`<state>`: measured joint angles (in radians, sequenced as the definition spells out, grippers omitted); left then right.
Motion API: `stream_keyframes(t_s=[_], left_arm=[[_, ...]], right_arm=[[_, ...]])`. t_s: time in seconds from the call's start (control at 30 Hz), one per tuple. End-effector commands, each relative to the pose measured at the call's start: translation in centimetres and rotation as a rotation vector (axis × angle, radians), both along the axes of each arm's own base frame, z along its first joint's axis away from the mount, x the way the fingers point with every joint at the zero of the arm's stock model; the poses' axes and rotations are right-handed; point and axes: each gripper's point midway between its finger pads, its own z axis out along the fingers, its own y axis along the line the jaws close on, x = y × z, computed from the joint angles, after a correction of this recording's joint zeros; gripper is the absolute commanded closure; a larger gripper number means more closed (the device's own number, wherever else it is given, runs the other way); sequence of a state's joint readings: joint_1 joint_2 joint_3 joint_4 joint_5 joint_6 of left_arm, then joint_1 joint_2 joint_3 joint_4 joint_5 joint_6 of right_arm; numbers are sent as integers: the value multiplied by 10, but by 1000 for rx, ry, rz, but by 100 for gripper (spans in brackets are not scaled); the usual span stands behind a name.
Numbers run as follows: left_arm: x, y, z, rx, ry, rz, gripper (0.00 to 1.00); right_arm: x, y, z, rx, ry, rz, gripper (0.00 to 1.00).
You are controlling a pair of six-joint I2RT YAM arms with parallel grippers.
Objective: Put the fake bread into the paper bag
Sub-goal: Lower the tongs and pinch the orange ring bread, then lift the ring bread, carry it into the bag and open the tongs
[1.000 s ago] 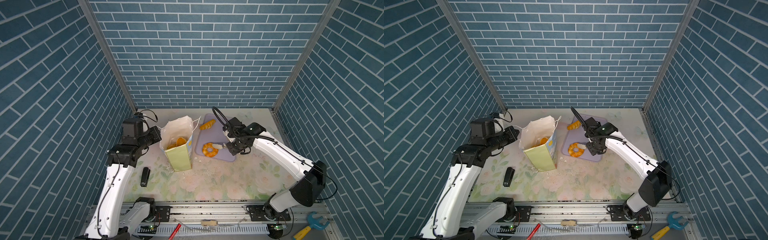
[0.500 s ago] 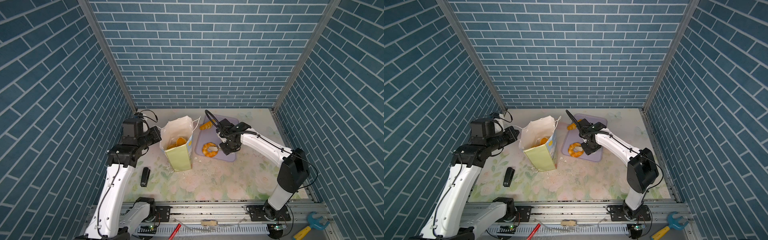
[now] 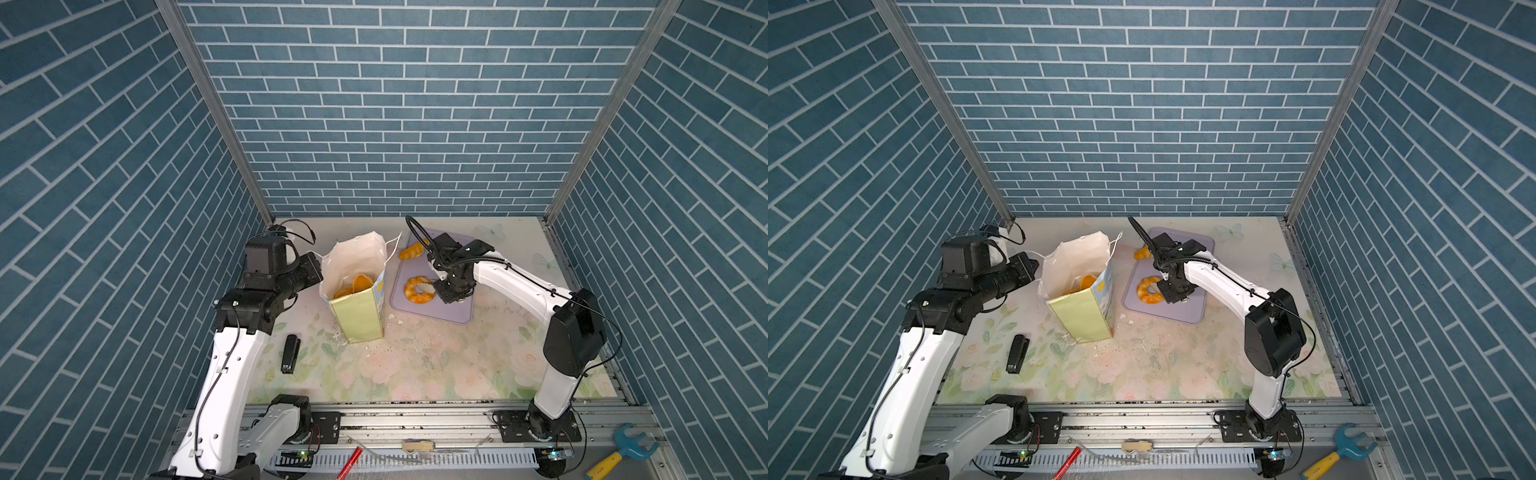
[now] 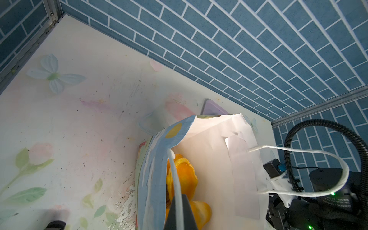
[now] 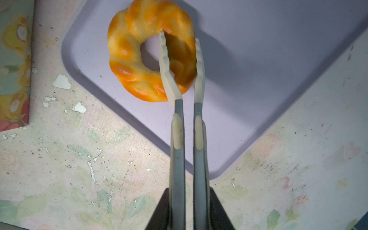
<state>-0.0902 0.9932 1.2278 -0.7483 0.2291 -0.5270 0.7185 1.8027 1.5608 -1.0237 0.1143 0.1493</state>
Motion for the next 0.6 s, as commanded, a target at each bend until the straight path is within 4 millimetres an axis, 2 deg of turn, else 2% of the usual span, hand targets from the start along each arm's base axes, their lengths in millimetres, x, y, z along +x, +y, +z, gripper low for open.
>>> stream_keyframes(t_s=[0.0,0.2,0.4,0.57], left_arm=[[-2,0,-6,-1,12,-2,100],[-2,0,-7,-7,8,2,100],[0,-2,-6,-11,2,-2,100],[0,-3,-4,-17,-3,-7,100]], right_arm=[[4,-7,28,15,-68,-16,78],[1,-28,60,9,-137,-63,80],[-7,-50,106,6,-231,-106,81],[-10,-67,153,29,-340,-136,81]])
